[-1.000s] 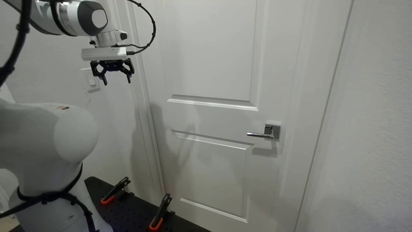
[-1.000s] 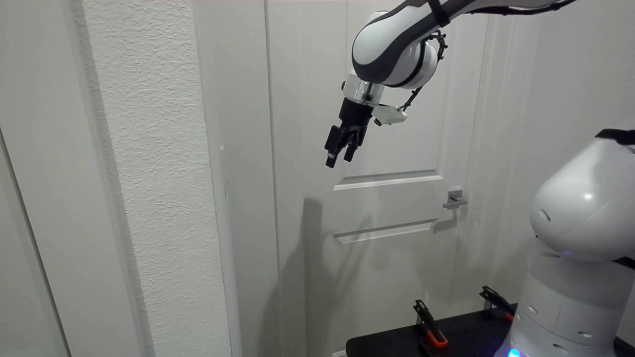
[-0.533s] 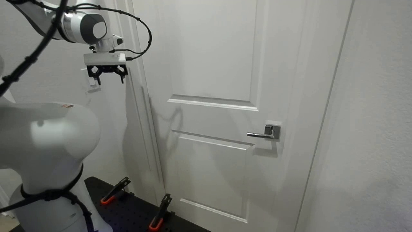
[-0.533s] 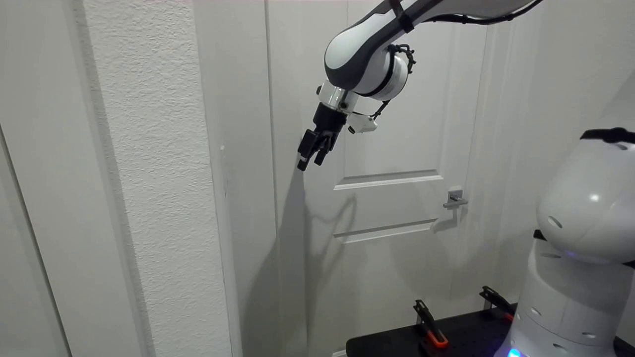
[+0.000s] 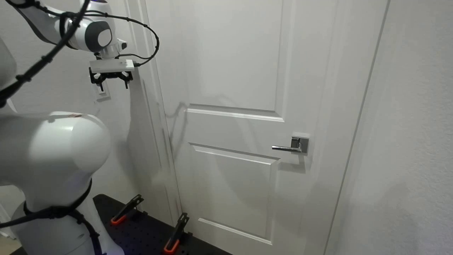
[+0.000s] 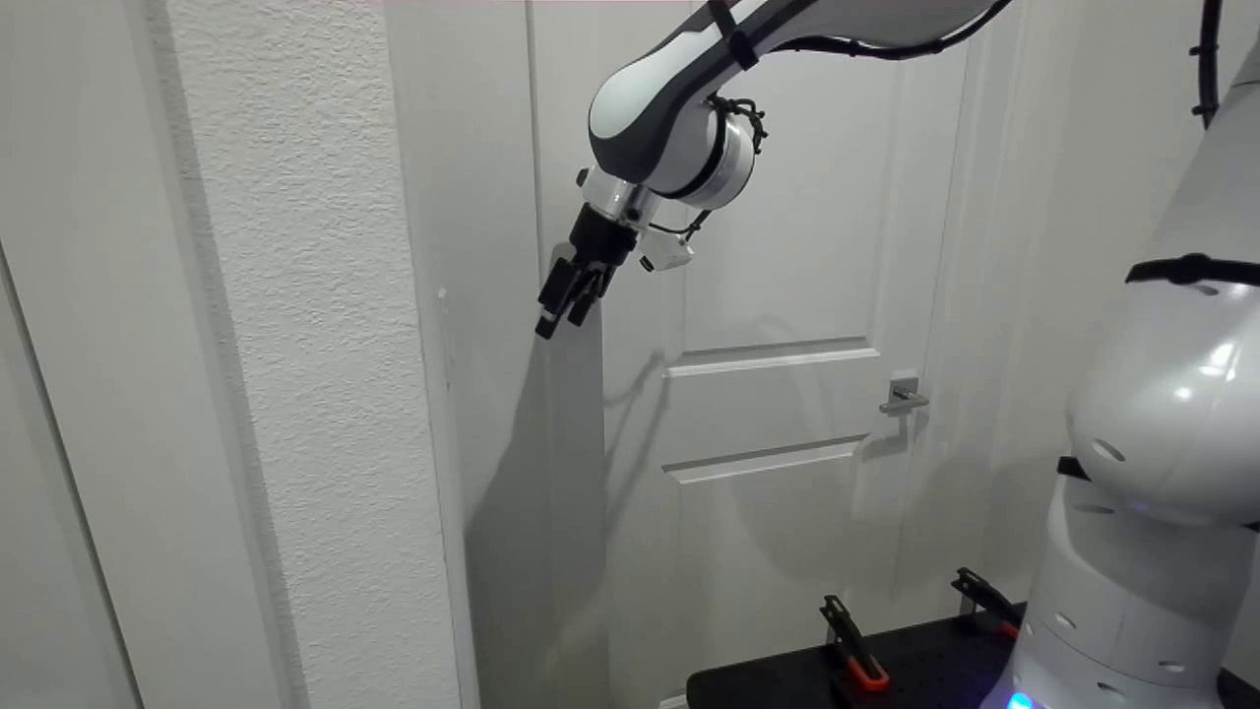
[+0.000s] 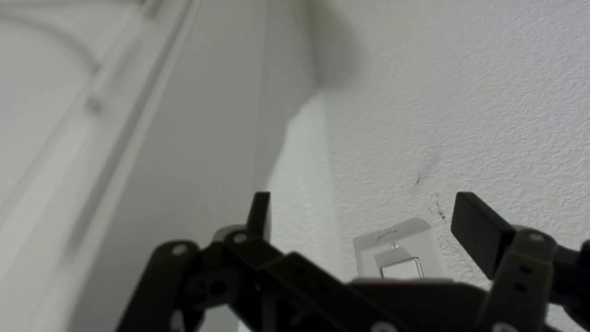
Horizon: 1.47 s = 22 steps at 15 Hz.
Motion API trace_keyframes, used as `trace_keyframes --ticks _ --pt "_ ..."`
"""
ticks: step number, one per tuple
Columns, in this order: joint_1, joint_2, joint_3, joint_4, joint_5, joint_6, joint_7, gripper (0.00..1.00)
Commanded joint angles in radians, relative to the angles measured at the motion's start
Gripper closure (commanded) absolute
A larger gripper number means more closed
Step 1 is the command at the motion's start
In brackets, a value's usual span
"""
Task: Switch the light on then off again.
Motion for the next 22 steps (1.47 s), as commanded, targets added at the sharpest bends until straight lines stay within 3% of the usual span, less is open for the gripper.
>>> trace_keyframes --ticks 1,7,8,10,18,19,22 --pt "-0.013 0.062 0.043 0.067 0.017 0.037 -0.055 0.00" --pt "-0.028 0.115 0.106 0.123 -0.009 0.058 -0.061 0.00" --pt "-0.029 0.122 0.115 0.129 -0.016 0.064 -0.060 0.25" --pt "-0.033 0.132 0.132 0.140 -0.026 0.077 -0.056 0.34" --pt "-0.047 0.169 0.183 0.156 -0.117 0.138 -0.031 0.95" --pt "-0.050 0.177 0.188 0.157 -0.134 0.149 -0.025 1.00" --pt "-0.056 0.200 0.202 0.163 -0.177 0.180 -0.004 1.00"
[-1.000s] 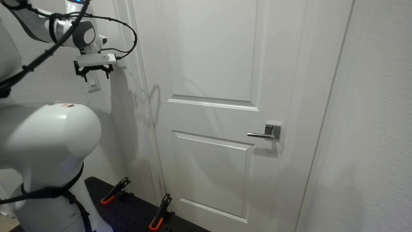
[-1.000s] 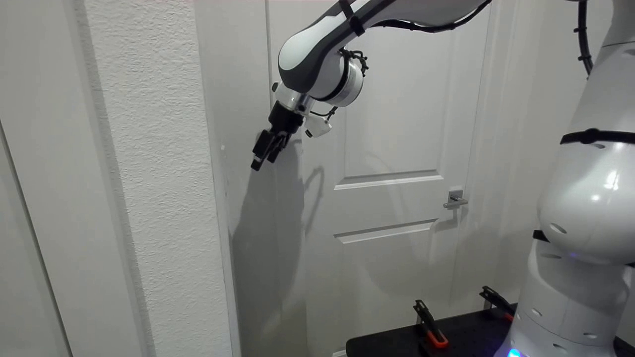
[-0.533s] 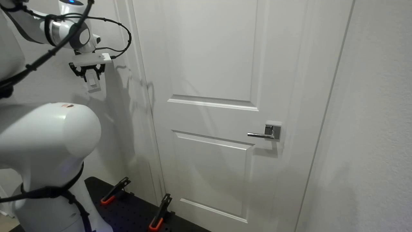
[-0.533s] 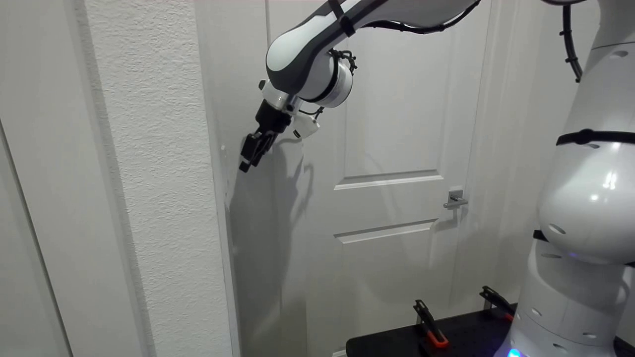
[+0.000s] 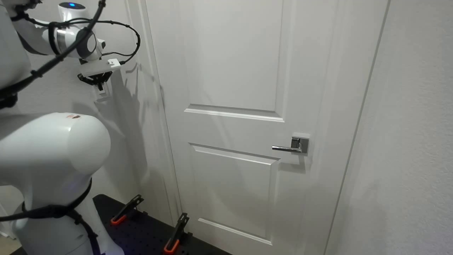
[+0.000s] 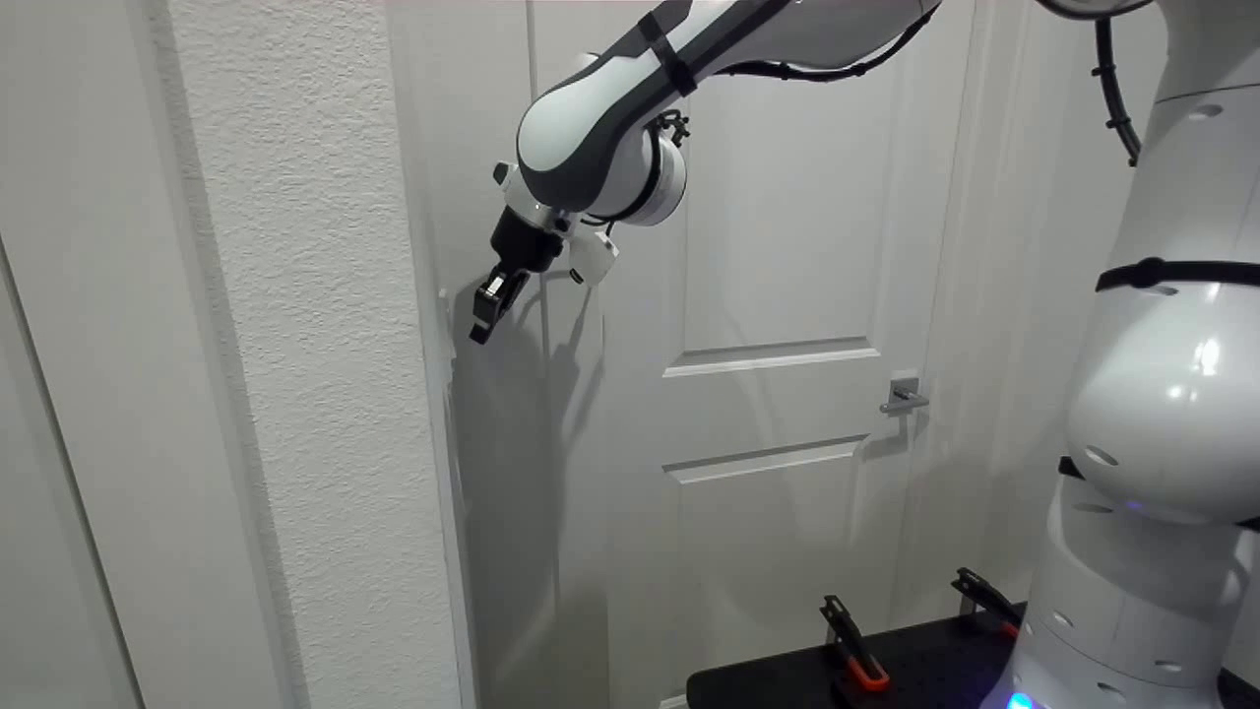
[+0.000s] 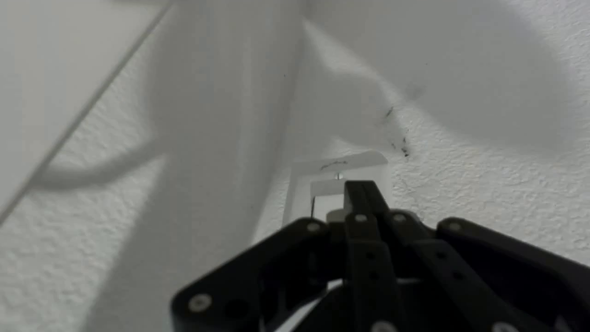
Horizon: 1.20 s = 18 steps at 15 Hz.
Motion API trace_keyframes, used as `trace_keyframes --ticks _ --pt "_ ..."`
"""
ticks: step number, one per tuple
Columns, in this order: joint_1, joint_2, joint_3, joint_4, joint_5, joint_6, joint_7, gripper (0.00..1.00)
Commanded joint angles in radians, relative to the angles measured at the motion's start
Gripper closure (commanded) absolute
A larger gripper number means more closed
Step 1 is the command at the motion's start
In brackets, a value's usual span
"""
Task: Switch the light on then off again.
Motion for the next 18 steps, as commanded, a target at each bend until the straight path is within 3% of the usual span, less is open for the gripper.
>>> trace_keyframes --ticks 1,12,18 --pt "-0.024 0.043 0.030 0.029 -0.057 0.041 0.028 1.00" --pt "-0.042 0.114 0.054 0.064 -0.320 0.121 0.216 1.00" --pt "-0.043 0.153 0.058 0.088 -0.385 0.125 0.272 1.00"
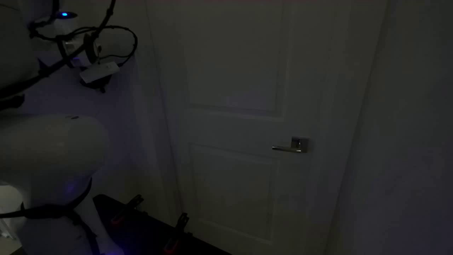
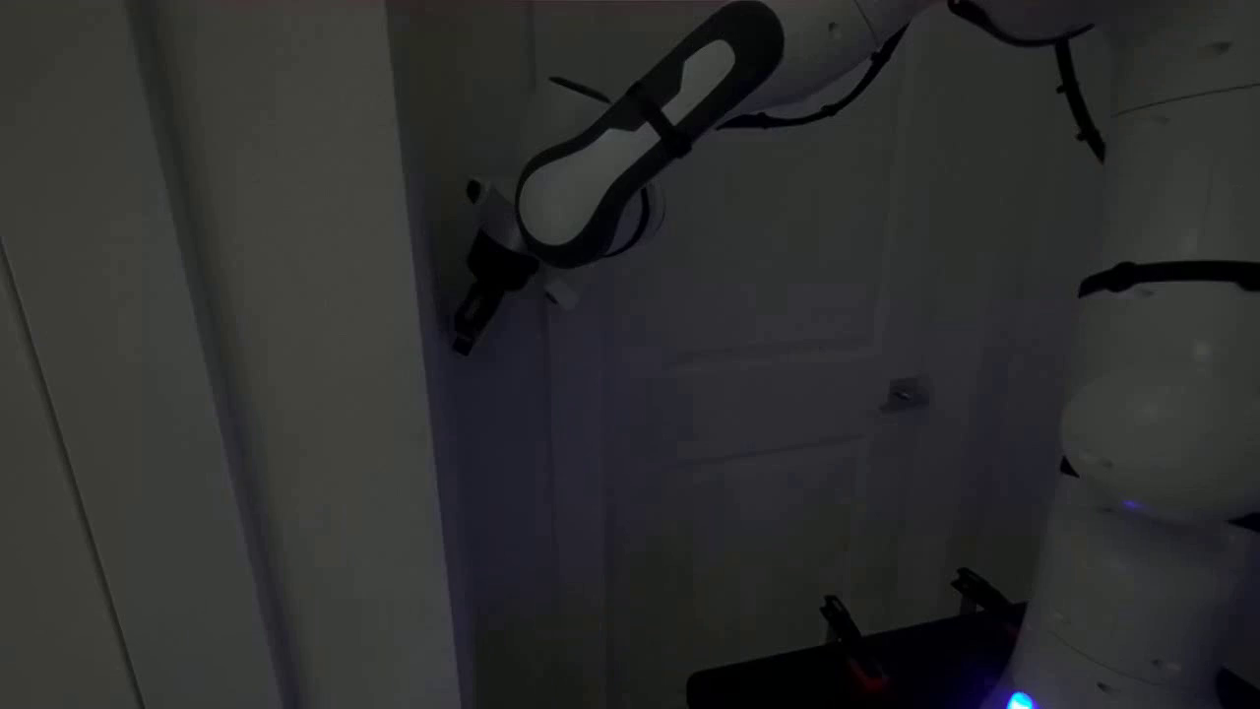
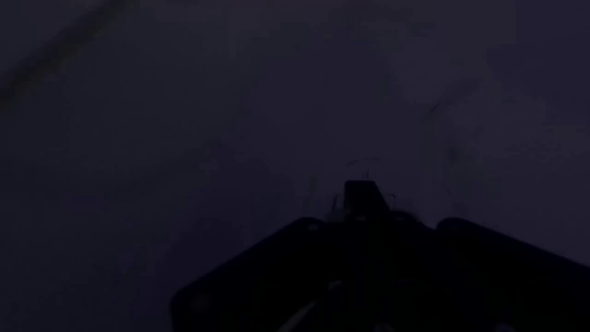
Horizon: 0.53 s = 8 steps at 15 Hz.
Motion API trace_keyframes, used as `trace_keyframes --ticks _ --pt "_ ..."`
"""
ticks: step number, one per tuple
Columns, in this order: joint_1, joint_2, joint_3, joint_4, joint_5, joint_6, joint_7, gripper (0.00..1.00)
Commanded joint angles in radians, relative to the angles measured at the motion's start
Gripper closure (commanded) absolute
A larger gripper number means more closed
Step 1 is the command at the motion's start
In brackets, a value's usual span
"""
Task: Switch the light on then off again.
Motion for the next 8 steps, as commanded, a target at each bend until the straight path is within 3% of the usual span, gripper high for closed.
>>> trace_keyframes --ticks 1,5,8 --pt "-0.015 0.056 0.023 0.050 -0.040 0.016 0.036 1.00" --pt "-0.016 0.072 0.022 0.058 -0.048 0.011 0.035 1.00" --pt "-0.034 0.044 0.028 0.042 -0.020 -0.059 -0.006 1.00"
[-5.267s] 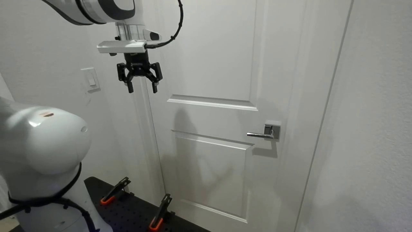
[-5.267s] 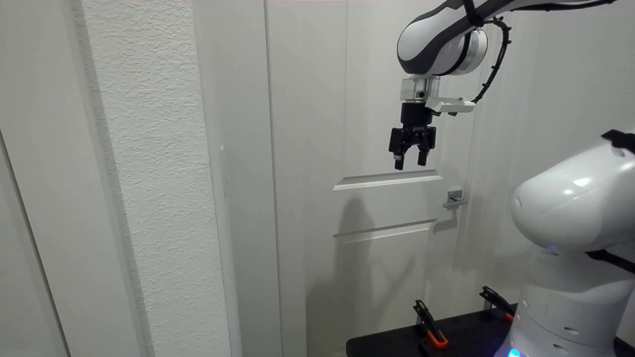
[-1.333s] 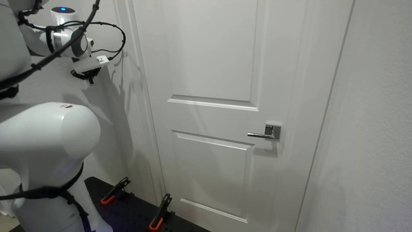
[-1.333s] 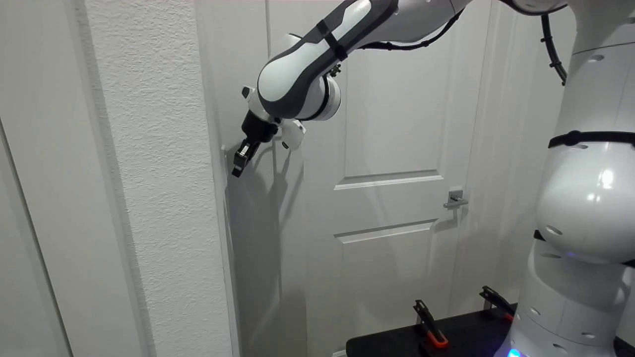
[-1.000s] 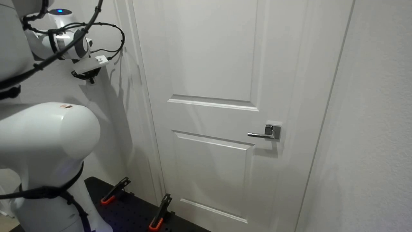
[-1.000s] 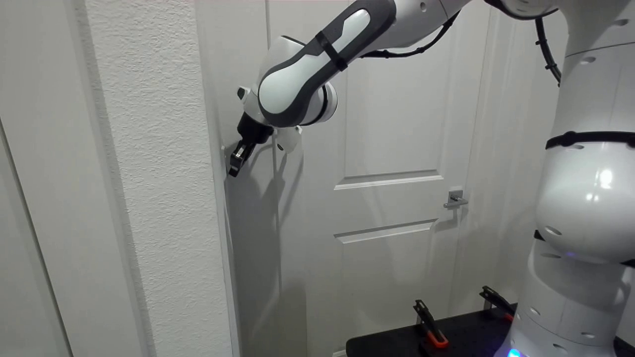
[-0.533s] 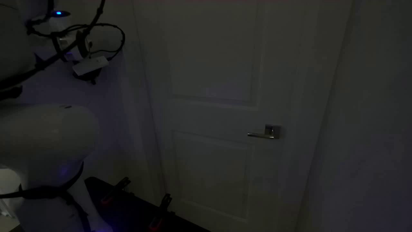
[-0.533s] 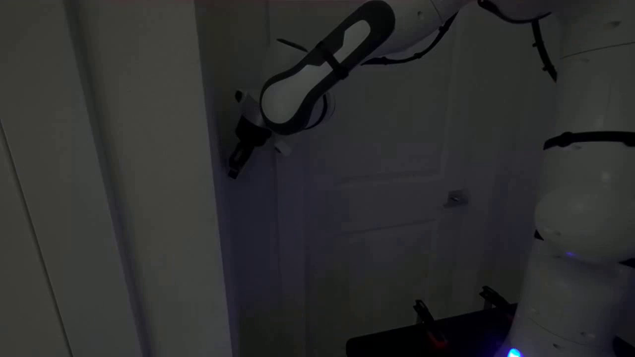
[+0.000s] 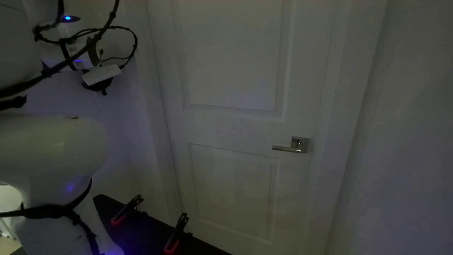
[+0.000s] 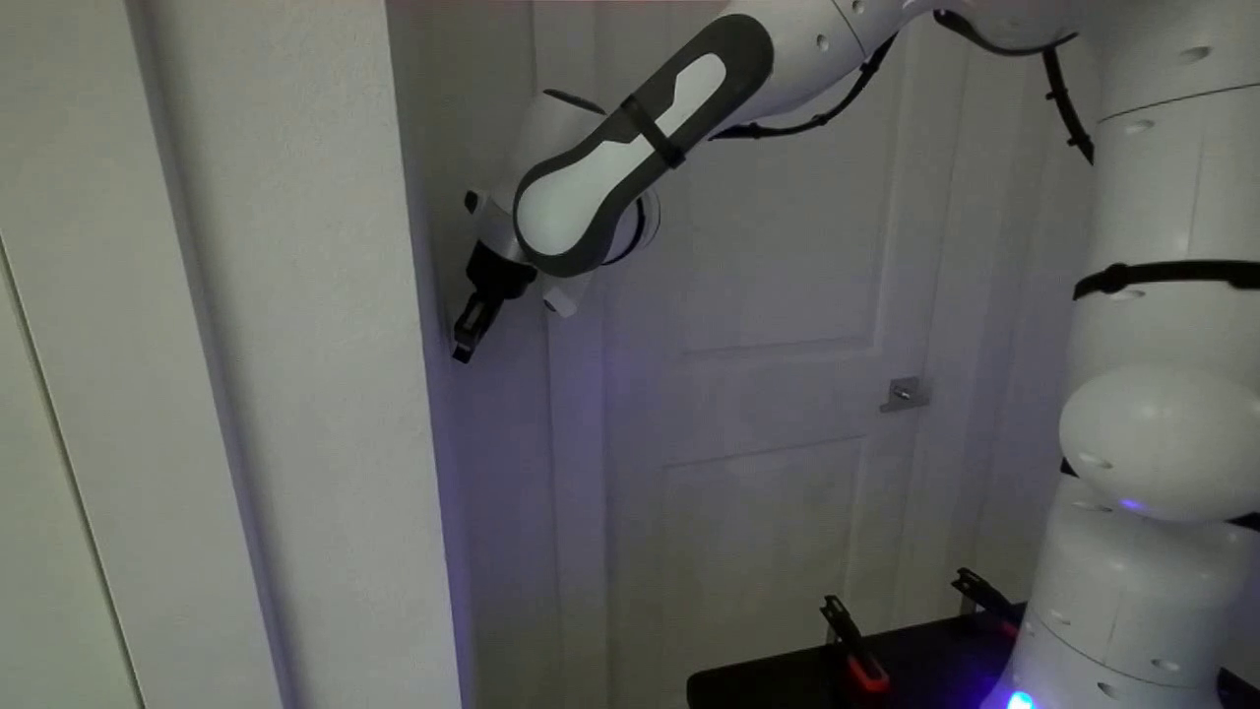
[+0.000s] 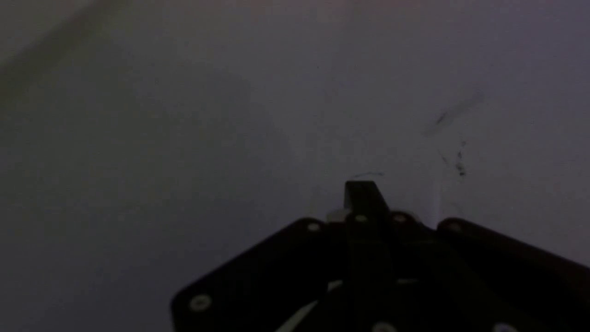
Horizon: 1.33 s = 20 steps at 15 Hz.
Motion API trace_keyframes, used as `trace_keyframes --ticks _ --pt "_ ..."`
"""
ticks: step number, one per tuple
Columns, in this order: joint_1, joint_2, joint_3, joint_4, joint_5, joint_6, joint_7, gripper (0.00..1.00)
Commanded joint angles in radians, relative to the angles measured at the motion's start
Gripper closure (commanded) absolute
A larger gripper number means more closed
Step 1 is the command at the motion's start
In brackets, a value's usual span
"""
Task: Switch the light on then off again.
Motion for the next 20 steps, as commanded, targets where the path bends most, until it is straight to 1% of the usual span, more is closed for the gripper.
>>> trace_keyframes --ticks 1,2,6,8,13,14,15,17,20 --pt "-0.011 -0.002 0.005 0.022 0.021 -0.089 -0.033 1.00" --pt "-0.038 -0.016 0.026 0.013 0.016 -0.117 -0.029 1.00" --pt "-0.058 -0.078 0.022 -0.004 0.046 -0.297 -0.055 1.00" --pt "-0.066 -0.105 0.016 -0.005 0.070 -0.375 -0.084 1.00" --pt "-0.074 -0.147 0.002 0.012 0.079 -0.544 -0.112 1.00" --pt "-0.074 -0.153 0.000 0.015 0.080 -0.568 -0.115 0.74" --pt "-0.073 -0.158 -0.002 0.016 0.079 -0.584 -0.114 0.73" --pt "-0.072 -0.165 -0.004 0.019 0.077 -0.612 -0.114 0.59" --pt "-0.071 -0.171 -0.006 0.022 0.076 -0.639 -0.114 0.35"
